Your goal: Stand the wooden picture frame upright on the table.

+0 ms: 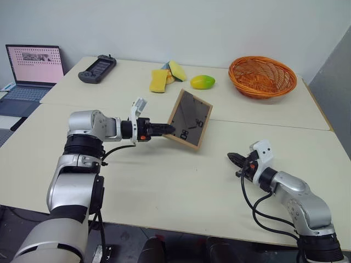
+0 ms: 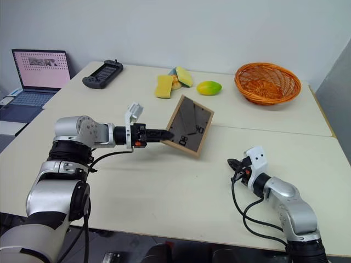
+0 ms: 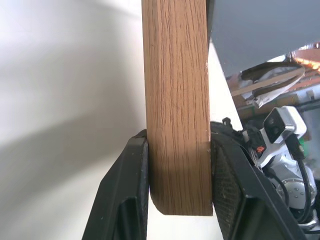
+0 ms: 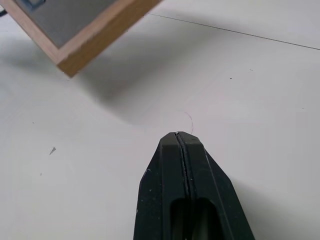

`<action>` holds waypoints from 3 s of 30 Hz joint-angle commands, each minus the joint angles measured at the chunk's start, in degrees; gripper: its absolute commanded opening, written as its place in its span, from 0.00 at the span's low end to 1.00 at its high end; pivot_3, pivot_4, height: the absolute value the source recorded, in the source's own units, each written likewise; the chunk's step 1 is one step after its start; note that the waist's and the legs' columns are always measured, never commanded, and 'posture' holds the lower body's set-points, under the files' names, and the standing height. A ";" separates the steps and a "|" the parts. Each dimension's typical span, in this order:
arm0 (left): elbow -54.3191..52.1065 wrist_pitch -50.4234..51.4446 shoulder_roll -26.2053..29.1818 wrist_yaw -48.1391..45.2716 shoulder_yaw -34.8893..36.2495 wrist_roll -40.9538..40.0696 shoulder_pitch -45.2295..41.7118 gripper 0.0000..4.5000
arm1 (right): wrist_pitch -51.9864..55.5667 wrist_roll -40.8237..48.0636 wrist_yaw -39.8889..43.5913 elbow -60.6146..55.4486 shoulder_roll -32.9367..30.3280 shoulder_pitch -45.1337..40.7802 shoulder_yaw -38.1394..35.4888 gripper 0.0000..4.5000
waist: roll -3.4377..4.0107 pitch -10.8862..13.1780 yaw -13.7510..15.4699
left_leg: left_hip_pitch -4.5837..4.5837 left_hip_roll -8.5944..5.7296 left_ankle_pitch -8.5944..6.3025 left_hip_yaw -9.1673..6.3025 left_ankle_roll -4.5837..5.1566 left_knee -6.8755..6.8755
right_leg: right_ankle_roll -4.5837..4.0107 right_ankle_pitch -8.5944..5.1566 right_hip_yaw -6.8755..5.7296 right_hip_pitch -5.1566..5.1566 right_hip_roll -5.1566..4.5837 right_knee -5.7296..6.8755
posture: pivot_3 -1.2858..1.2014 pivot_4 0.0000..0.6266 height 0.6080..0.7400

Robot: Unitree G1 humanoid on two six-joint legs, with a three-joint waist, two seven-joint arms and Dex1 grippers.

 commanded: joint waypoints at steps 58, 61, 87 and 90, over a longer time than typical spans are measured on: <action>-33.64 -24.51 3.43 5.88 0.38 -0.24 15.72 0.29 | 8.45 18.01 2.83 -2.63 0.97 -27.82 -1.24 0.41 | 0.24 0.28 -0.19 | -0.01 0.04 0.00 0.01 0.01 0.07 | -0.02 0.01 0.03 -0.01 0.01 0.04 | 0.52 0.24 1.00; -31.71 -25.39 3.32 5.54 0.07 0.06 14.54 0.29 | 9.34 18.42 1.89 -4.32 0.77 -26.46 -1.76 0.41 | 0.25 0.28 -0.17 | -0.01 0.04 0.00 0.02 0.01 0.07 | -0.02 0.01 0.04 -0.01 0.01 0.04 | 0.52 0.24 1.00; -35.97 -2.58 4.22 9.89 6.48 -11.27 10.98 0.29 | -30.33 -15.92 7.45 12.29 -17.52 -17.69 4.15 0.41 | 0.24 0.33 -0.22 | -0.01 0.02 0.00 0.04 0.01 0.07 | 0.00 0.00 0.05 -0.01 0.01 0.02 | 0.52 0.24 1.00; -36.18 7.33 5.29 11.32 8.94 -15.38 10.71 0.29 | -47.41 -25.20 3.57 17.04 -19.75 -15.90 5.57 0.41 | 0.24 0.34 -0.33 | -0.01 0.02 0.00 0.06 0.02 0.08 | 0.03 -0.01 0.08 -0.02 0.01 -0.01 | 0.52 0.24 1.00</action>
